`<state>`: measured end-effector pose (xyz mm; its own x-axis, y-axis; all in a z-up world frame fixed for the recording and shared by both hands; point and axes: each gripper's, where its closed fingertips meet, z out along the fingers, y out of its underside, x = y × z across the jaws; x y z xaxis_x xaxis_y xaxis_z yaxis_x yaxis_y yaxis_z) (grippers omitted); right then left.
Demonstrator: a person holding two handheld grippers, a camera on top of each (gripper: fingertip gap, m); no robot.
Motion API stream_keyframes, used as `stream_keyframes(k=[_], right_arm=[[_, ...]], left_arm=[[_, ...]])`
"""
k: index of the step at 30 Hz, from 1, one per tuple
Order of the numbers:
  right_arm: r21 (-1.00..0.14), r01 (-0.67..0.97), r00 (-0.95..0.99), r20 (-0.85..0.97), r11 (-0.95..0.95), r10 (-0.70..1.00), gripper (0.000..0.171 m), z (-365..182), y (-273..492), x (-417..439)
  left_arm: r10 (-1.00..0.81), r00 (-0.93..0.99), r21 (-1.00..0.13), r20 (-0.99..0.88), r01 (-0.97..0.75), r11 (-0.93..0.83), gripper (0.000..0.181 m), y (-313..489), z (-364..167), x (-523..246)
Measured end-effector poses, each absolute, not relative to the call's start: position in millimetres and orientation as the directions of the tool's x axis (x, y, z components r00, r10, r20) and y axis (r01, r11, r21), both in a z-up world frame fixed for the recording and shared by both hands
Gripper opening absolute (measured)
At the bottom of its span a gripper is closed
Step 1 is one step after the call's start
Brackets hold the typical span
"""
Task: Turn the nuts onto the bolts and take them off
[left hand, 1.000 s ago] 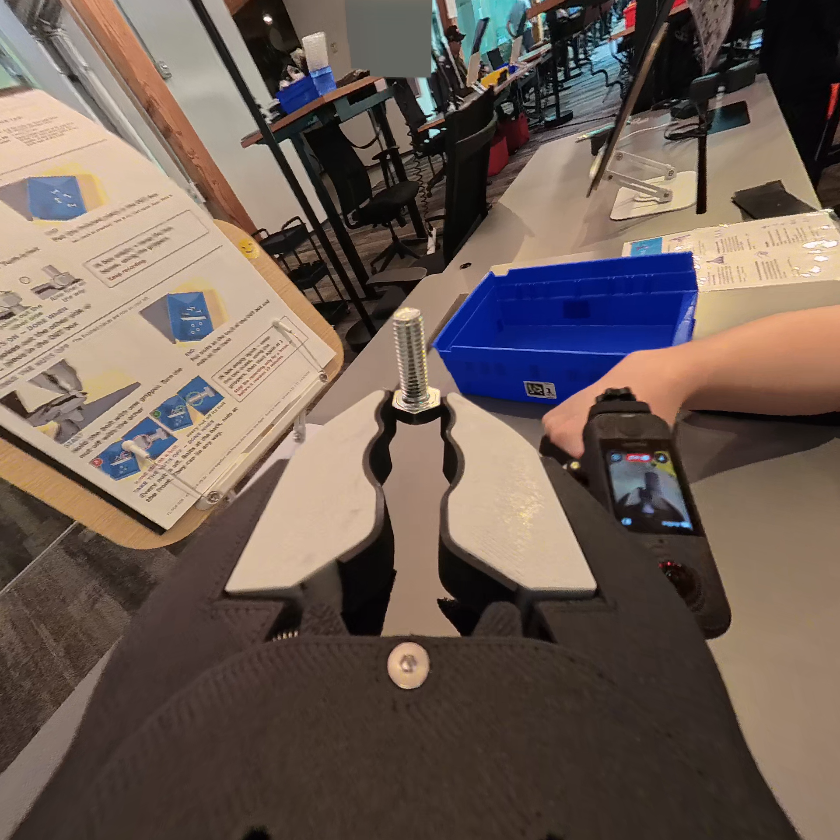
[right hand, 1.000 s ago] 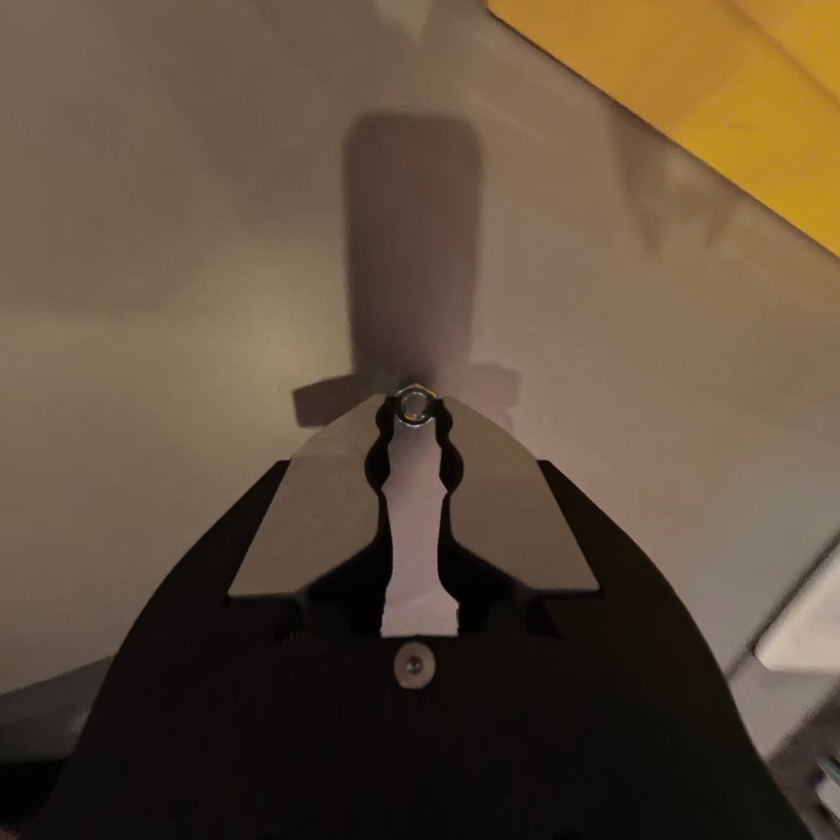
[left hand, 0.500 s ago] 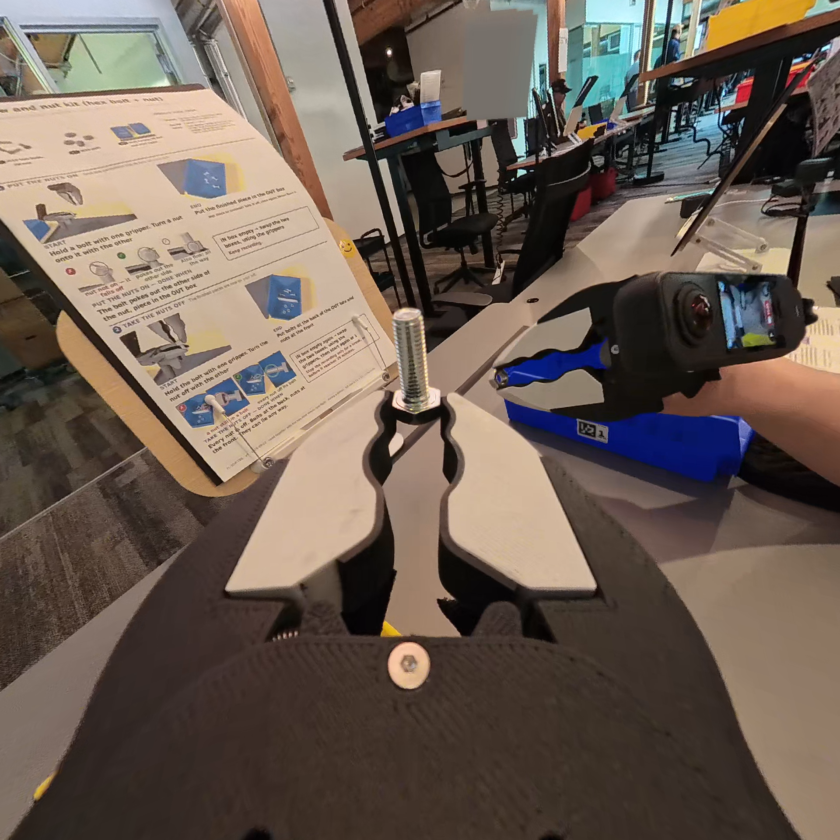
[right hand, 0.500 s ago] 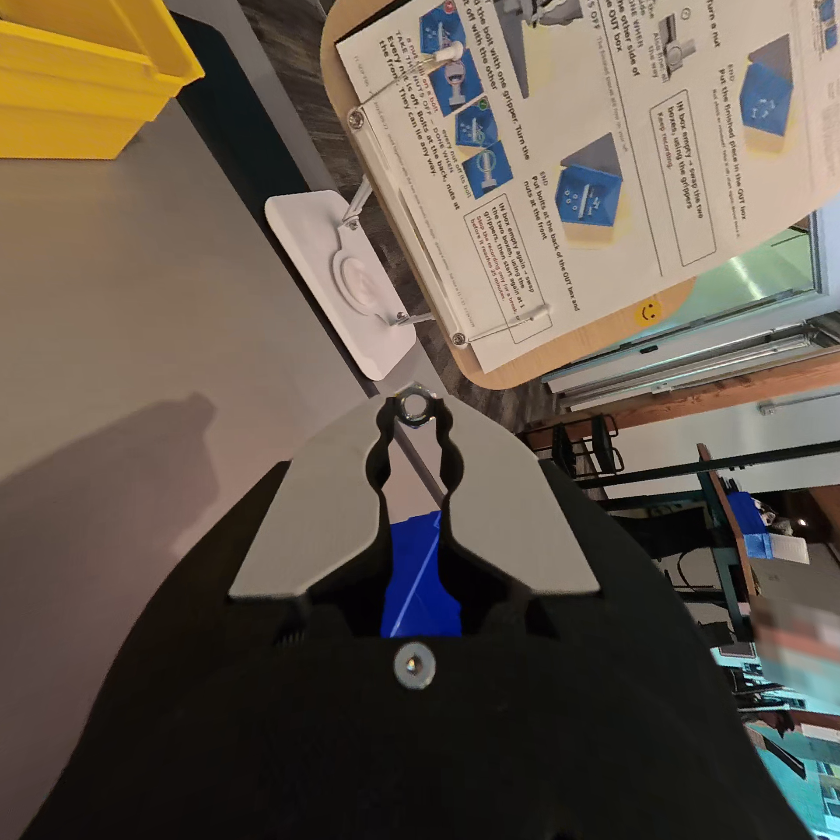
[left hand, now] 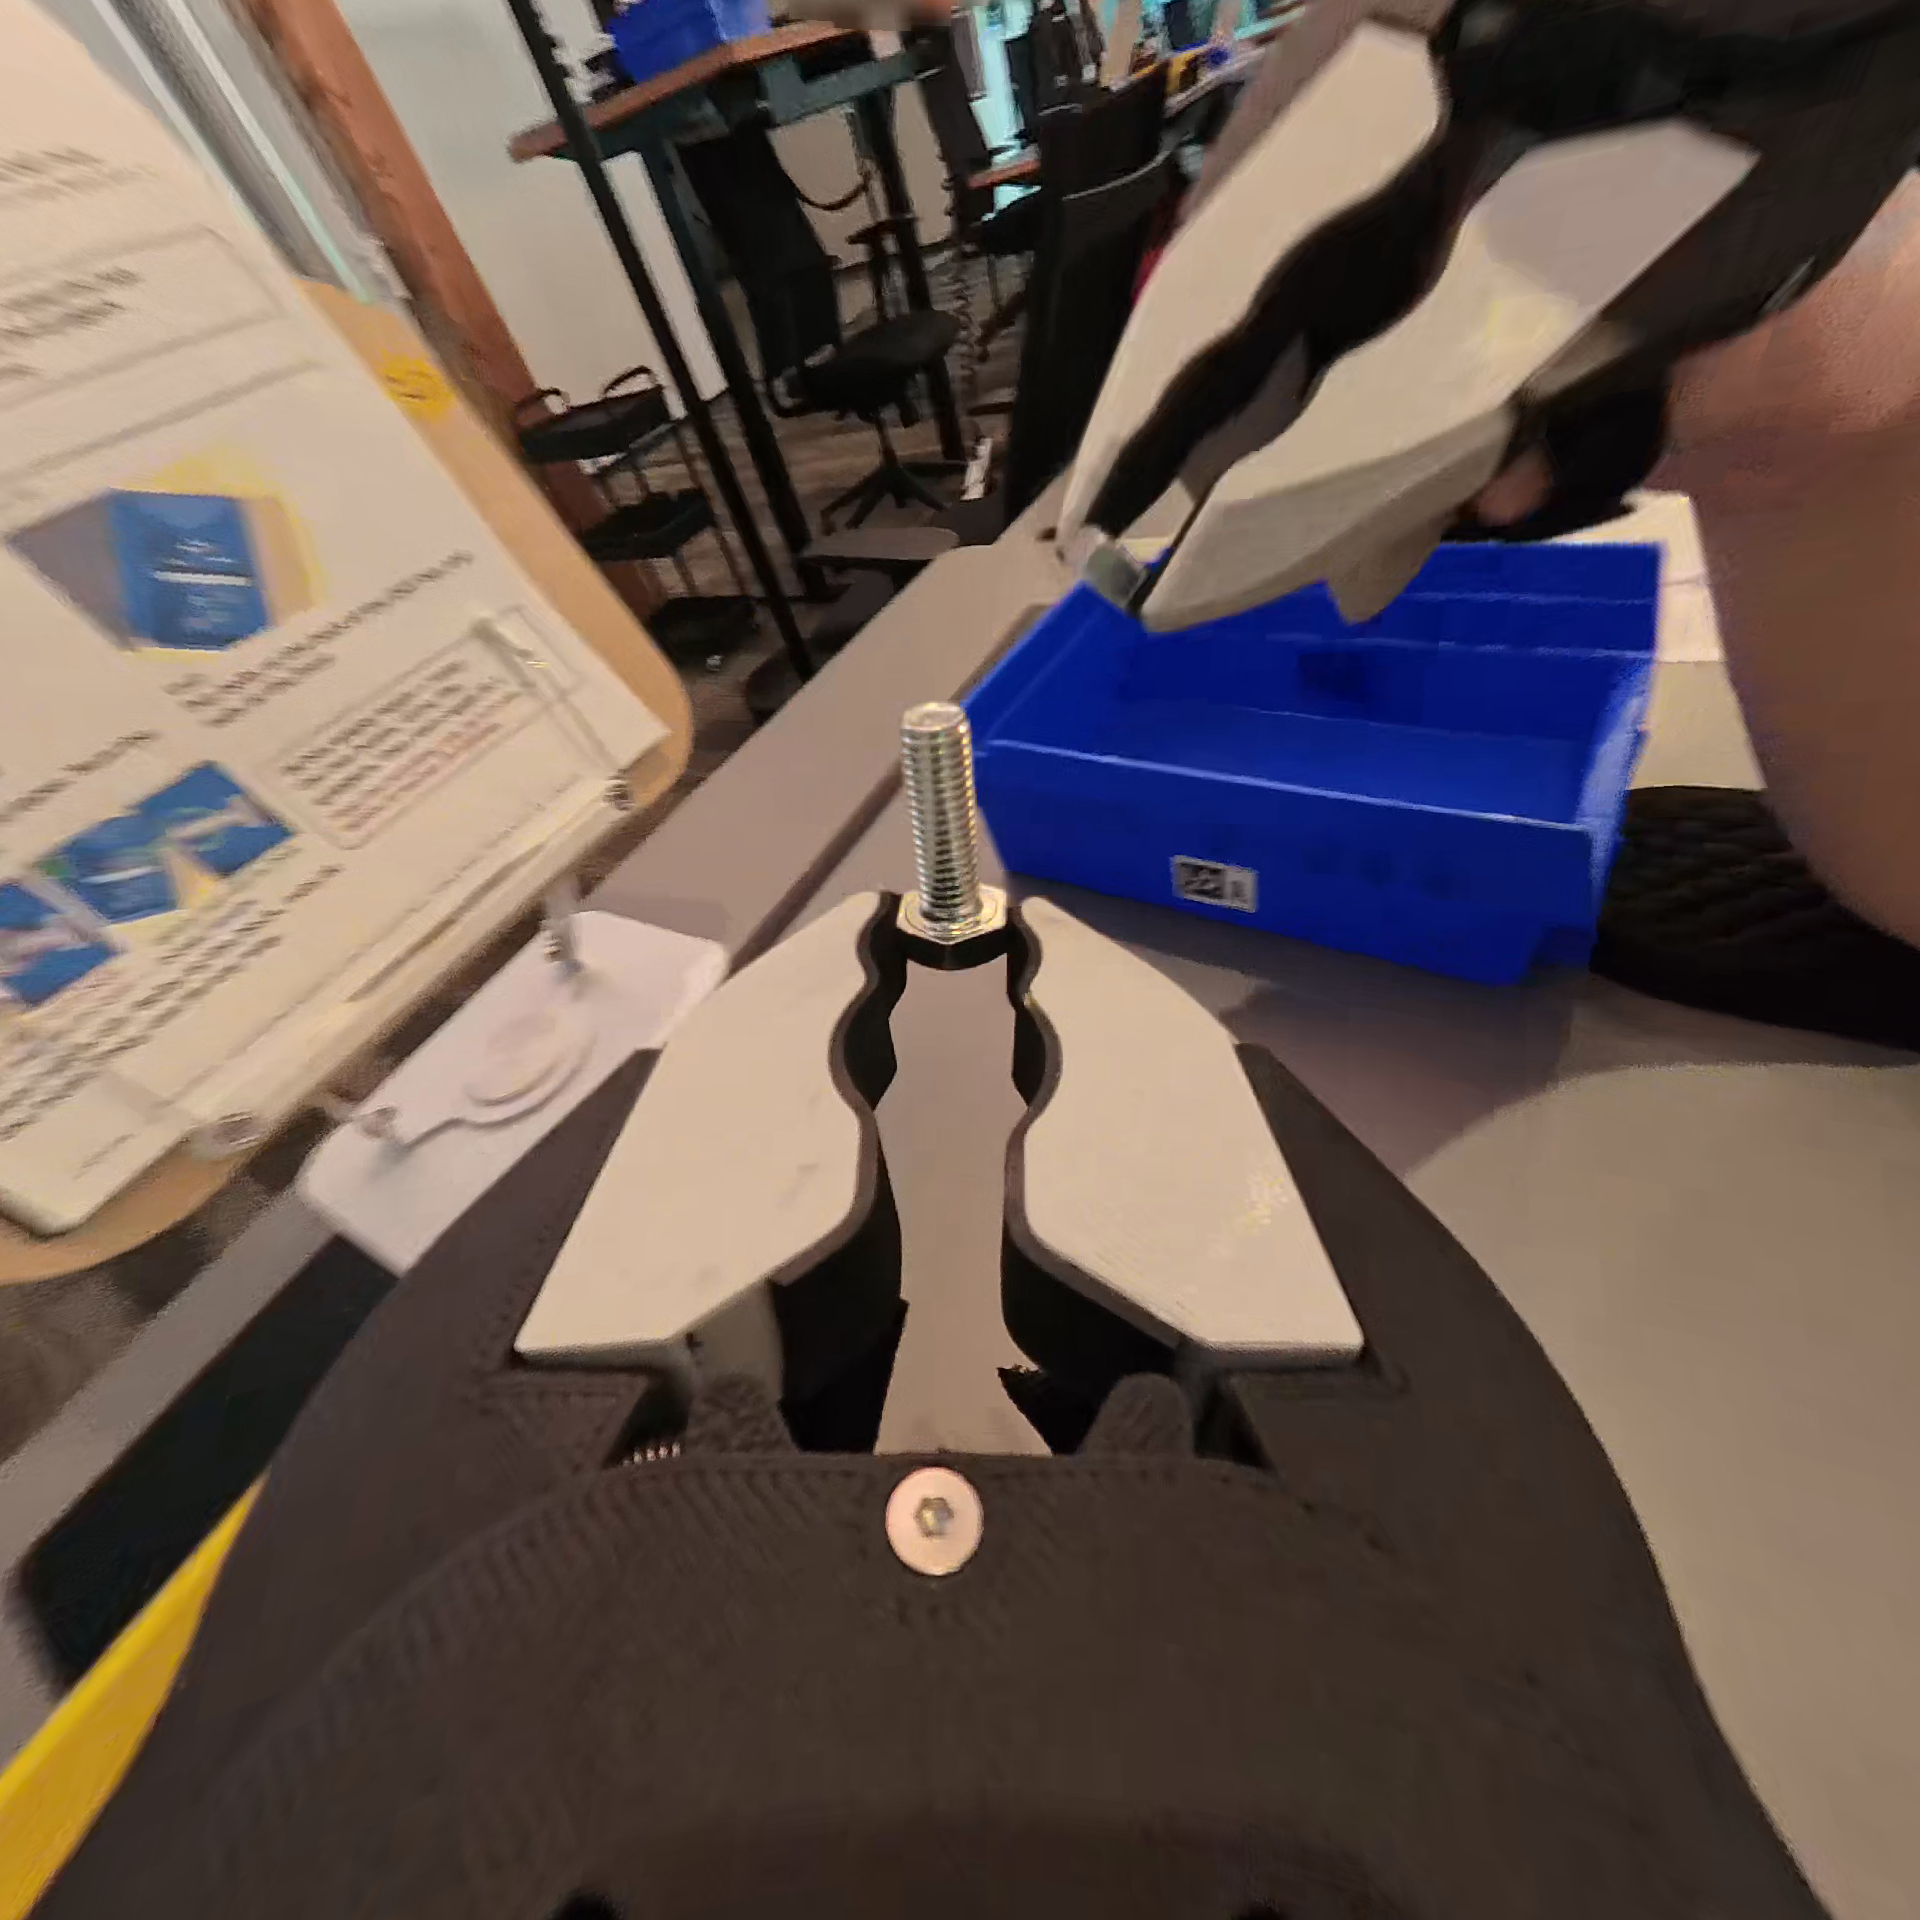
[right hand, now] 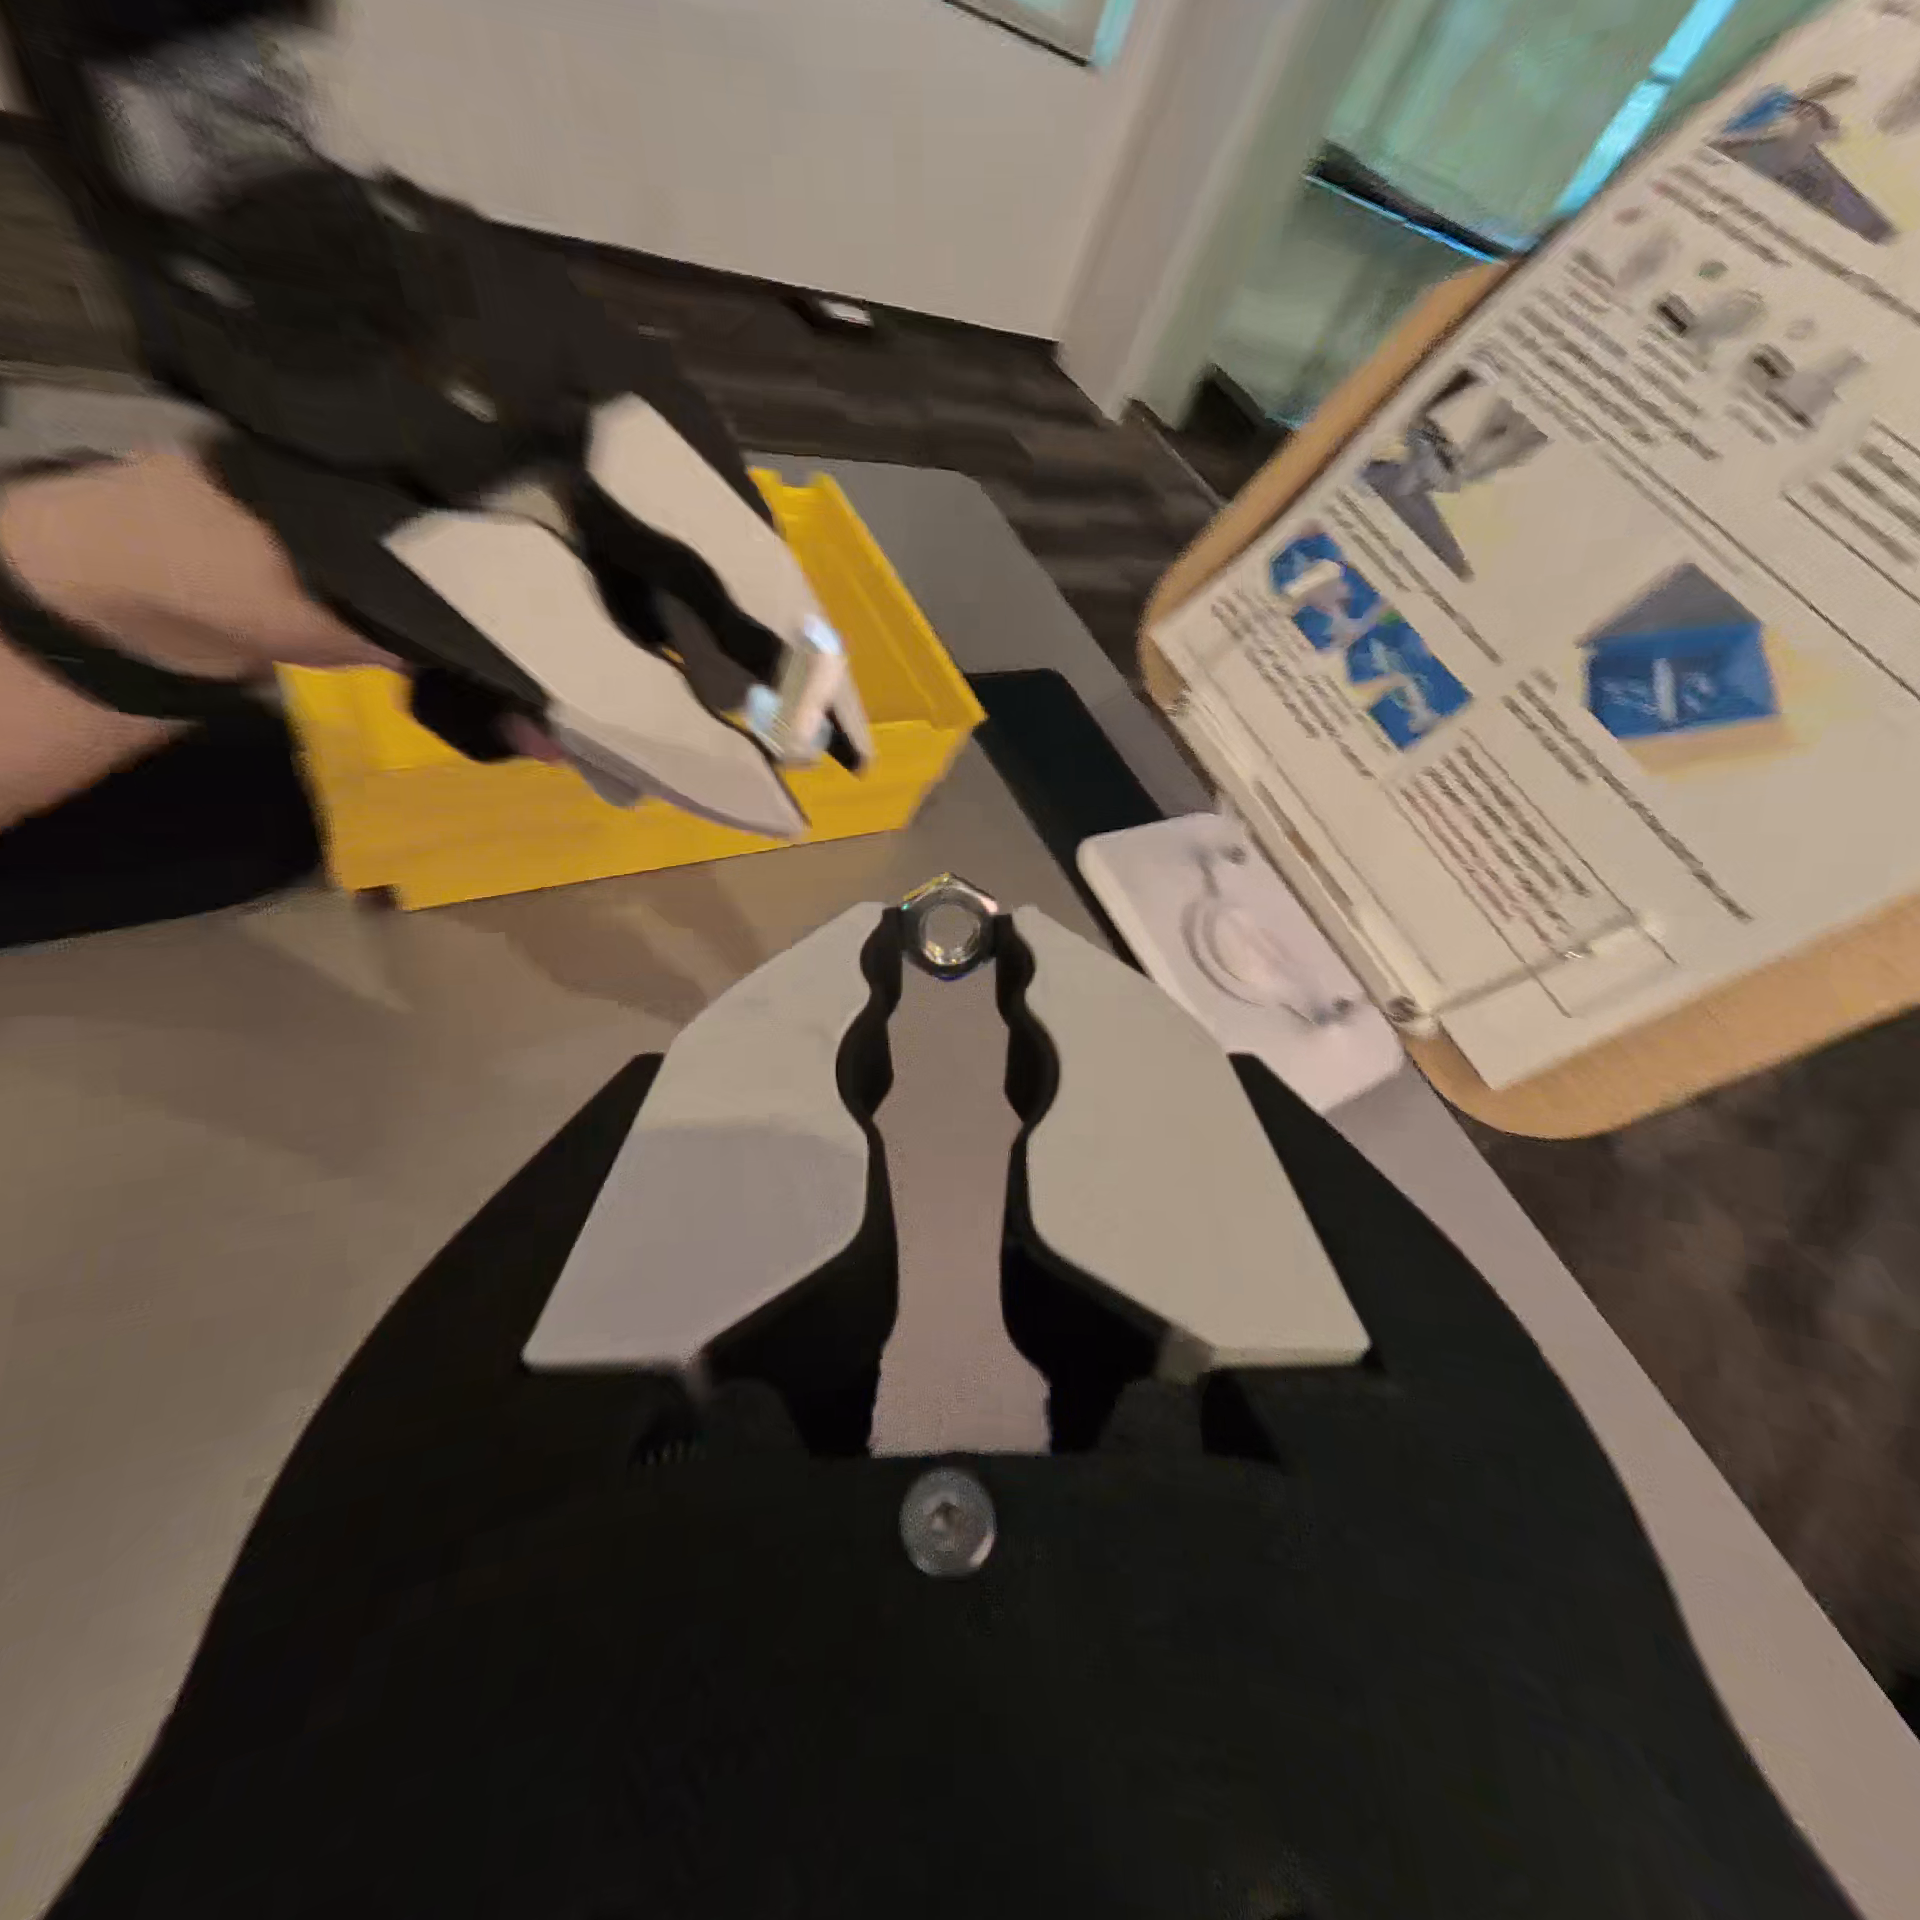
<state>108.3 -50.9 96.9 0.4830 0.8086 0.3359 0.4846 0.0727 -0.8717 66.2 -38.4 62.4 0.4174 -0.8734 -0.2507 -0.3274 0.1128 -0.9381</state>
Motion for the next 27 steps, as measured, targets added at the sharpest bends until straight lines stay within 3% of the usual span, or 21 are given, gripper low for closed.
stream_keyframes(k=[7,18,27], right_arm=[[-0.756,0.654,0.356,0.338,0.025,0.871,0.018,74.8,-76.1,142.2],[-0.501,0.865,0.121,0.153,-0.029,0.981,0.019,-18.0,-72.7,148.6],[-0.418,0.907,0.027,0.17,0.047,0.985,0.019,-34.7,-74.7,146.7]], left_arm=[[-0.937,0.349,-0.993,-0.025,-0.12,-0.019,0.018,-63.8,13.2,139.5],[-0.944,0.316,-0.987,-0.097,-0.154,0.05,0.018,-67.7,-70.1,164.2],[-0.958,0.269,-0.985,-0.101,-0.164,0.058,0.018,-73.0,-72.7,168.4]])
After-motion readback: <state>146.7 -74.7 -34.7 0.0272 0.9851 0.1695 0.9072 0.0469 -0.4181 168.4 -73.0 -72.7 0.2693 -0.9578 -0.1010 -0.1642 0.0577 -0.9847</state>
